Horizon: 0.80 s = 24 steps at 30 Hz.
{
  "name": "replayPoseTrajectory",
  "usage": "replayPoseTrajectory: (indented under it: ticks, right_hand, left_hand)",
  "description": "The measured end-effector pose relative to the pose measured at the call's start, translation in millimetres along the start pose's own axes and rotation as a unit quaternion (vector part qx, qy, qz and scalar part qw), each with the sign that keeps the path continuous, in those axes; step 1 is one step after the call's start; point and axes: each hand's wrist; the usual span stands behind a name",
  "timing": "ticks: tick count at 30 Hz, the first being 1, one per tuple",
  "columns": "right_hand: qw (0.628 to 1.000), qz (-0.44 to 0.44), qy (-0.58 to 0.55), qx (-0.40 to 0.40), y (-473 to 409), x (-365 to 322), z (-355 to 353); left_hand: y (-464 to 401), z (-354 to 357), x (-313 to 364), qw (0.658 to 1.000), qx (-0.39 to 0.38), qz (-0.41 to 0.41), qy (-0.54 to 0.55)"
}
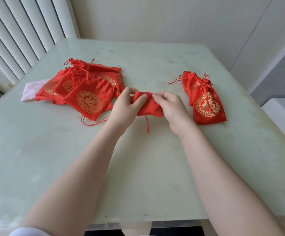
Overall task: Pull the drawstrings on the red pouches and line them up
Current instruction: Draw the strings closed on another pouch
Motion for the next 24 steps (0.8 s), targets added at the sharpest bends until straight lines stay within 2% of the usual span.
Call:
replayPoseTrajectory:
  ticks: [4,8,11,13,16,18,21,24]
  right_hand:
    - [0.998,0.028,-0.036,0.042,-2,5,-14]
    - [0.996,0.03,-0.076,0.021,-4,0,-23]
    - [0.999,-0.021,0.026,0.011,-4,3,-26]
    - [0.997,-0.053,0.049,0.01,-4,3,-27]
    - [0.996,-0.075,-0.043,0.023,1,-3,-28]
    - [0.986,-0.053,-0.158,0.017,4,-7,-32]
    - [0.949,0.006,-0.313,-0.033,7,-11,-35]
    - [0.901,0.051,-0.429,-0.051,9,-12,-31]
  left_hand:
    - [-1,-6,-12,0.996,-0.081,-0.032,0.0]
    - [-4,-15,-10,0.993,-0.093,-0.03,0.062]
    - [-2,-18,-5,0.991,-0.086,0.001,0.097]
    - [-1,-18,-2,0.995,-0.075,0.03,0.065]
    - [1,-18,-1,0.996,-0.061,0.062,0.009]
    - [2,-20,-3,0.996,-0.042,0.067,-0.029]
    - [2,-24,-8,0.99,-0.016,0.083,-0.112]
    - [3,-24,-8,0.991,-0.007,0.076,-0.11]
Point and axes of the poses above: each hand's wrist, its own y-axis away from the middle knuckle, its own z-axis out of the palm, x = y × z, and after that the axes turned 1 degree about y, right-handed
